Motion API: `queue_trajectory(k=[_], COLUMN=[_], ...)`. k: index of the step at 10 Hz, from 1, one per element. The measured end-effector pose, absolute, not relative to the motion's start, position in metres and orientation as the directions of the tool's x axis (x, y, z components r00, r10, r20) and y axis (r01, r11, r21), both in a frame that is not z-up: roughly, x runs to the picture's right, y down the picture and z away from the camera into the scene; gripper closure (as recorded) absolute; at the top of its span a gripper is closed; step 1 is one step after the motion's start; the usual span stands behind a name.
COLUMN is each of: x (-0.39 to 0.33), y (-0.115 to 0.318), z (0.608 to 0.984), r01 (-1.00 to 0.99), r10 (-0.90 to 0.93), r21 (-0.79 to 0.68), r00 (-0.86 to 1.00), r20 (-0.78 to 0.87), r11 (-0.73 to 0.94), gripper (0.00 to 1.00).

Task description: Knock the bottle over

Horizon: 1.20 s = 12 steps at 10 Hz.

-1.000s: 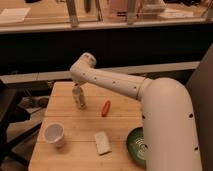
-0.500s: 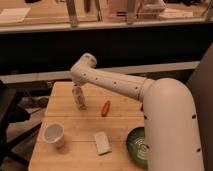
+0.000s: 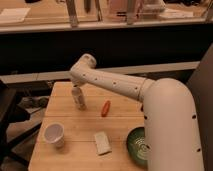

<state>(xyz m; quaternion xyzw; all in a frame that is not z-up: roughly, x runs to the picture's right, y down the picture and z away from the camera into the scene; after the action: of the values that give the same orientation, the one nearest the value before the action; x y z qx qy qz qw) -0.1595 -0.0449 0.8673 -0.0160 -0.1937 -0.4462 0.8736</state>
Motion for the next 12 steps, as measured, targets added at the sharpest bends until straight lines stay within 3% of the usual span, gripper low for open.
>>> queue_trajectory(k=[12], x=[-0.173], y=[-0.043], z=[0.861], r01=[0.804], r10=[-0.801], r21=[0.188], r00=[0.476], r20=[0.363], r11=[0.563], gripper=[0.98])
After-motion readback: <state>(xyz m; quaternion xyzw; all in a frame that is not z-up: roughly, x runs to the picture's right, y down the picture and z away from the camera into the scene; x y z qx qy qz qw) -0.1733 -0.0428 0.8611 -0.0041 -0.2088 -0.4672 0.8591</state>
